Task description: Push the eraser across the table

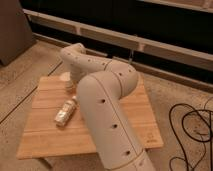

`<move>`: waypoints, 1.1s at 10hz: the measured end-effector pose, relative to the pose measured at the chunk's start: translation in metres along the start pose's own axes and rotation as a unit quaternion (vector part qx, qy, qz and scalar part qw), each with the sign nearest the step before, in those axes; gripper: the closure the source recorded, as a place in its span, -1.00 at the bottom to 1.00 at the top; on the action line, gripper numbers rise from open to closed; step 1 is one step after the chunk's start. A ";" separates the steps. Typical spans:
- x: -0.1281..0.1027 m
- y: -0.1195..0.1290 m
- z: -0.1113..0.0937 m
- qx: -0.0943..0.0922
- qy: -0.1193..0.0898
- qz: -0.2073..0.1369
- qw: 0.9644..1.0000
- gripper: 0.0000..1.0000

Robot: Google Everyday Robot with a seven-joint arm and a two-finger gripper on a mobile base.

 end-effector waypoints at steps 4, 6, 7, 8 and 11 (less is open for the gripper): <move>-0.019 -0.009 0.021 0.021 -0.028 -0.035 0.999 1.00; -0.020 -0.009 0.027 0.032 -0.036 -0.047 0.998 1.00; -0.014 0.001 0.034 0.034 -0.031 -0.060 0.997 1.00; -0.011 0.006 0.037 0.033 -0.029 -0.066 0.997 1.00; -0.010 0.017 0.045 0.022 -0.036 -0.081 0.996 1.00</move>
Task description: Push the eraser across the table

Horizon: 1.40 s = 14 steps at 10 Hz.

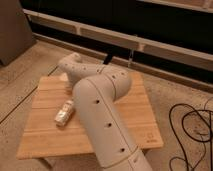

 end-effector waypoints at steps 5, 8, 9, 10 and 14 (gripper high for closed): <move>-0.034 -0.021 -0.023 -0.018 -0.107 0.022 0.994 1.00; -0.029 -0.019 -0.023 -0.023 -0.113 0.020 0.993 1.00; -0.029 -0.018 -0.023 -0.023 -0.113 0.019 0.993 1.00; -0.029 -0.018 -0.023 -0.023 -0.113 0.019 0.993 1.00; -0.025 -0.003 -0.006 -0.030 -0.086 0.018 0.996 1.00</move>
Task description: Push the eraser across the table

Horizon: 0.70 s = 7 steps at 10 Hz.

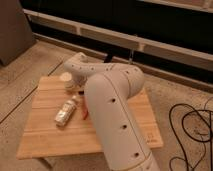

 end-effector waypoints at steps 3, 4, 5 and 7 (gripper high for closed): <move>0.009 0.013 0.020 0.005 0.041 0.002 0.999 1.00; 0.008 0.006 0.024 0.010 0.052 0.015 0.999 1.00; 0.008 -0.004 0.026 0.015 0.060 0.028 0.998 1.00; 0.002 -0.040 0.027 0.030 0.071 0.074 0.994 1.00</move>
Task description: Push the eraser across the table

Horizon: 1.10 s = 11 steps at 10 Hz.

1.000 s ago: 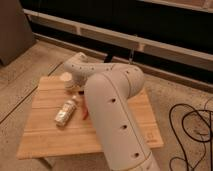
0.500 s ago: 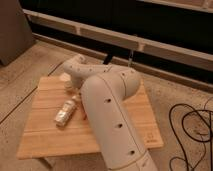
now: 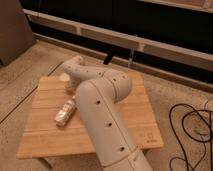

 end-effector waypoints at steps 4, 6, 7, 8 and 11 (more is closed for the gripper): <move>-0.063 -0.030 -0.015 0.015 -0.076 0.004 0.997 1.00; -0.090 -0.008 -0.021 -0.002 -0.121 -0.031 0.992 1.00; -0.093 -0.002 -0.020 -0.010 -0.128 -0.038 0.991 1.00; -0.096 0.006 -0.017 -0.020 -0.134 -0.048 0.990 1.00; -0.098 0.013 -0.013 -0.038 -0.143 -0.058 0.987 1.00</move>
